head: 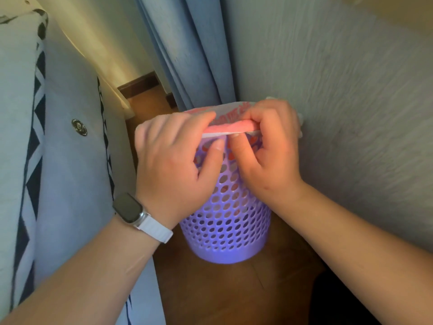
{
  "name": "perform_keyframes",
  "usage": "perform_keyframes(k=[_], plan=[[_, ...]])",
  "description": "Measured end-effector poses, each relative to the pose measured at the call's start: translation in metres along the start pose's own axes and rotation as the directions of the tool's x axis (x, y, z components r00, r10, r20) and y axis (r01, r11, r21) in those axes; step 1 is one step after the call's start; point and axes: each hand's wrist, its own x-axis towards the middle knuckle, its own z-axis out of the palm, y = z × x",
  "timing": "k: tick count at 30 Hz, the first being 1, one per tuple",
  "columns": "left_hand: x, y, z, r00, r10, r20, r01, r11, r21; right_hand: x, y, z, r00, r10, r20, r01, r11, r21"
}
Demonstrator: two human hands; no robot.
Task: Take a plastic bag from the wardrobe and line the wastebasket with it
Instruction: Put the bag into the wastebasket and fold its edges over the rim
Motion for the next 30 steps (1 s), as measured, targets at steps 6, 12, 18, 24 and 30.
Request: perform_keyframes(k=[6,12,18,24,30], plan=[[0.003,-0.013,0.0,0.999,-0.044,-0.02,0.044,0.999,-0.022,-0.004,-0.008,0.004,0.999,-0.024,0.04,0.019,0.995,0.101],[0.008,-0.032,-0.003,0.996,-0.081,-0.04,0.076,0.99,-0.116,-0.002,0.011,0.001,0.998,0.037,0.059,-0.044,0.99,0.131],[0.007,-0.028,-0.003,0.995,-0.078,-0.067,0.064,0.979,-0.191,0.003,0.012,0.001,0.998,0.064,-0.008,-0.063,0.991,0.12],[0.006,-0.013,-0.005,0.998,-0.012,-0.061,0.009,0.999,-0.051,0.007,-0.003,-0.001,0.997,0.046,-0.056,-0.044,0.999,0.031],[0.005,-0.005,-0.001,0.997,-0.027,-0.075,0.024,0.999,-0.042,0.004,-0.019,0.002,0.999,0.037,-0.03,-0.038,0.999,-0.026]])
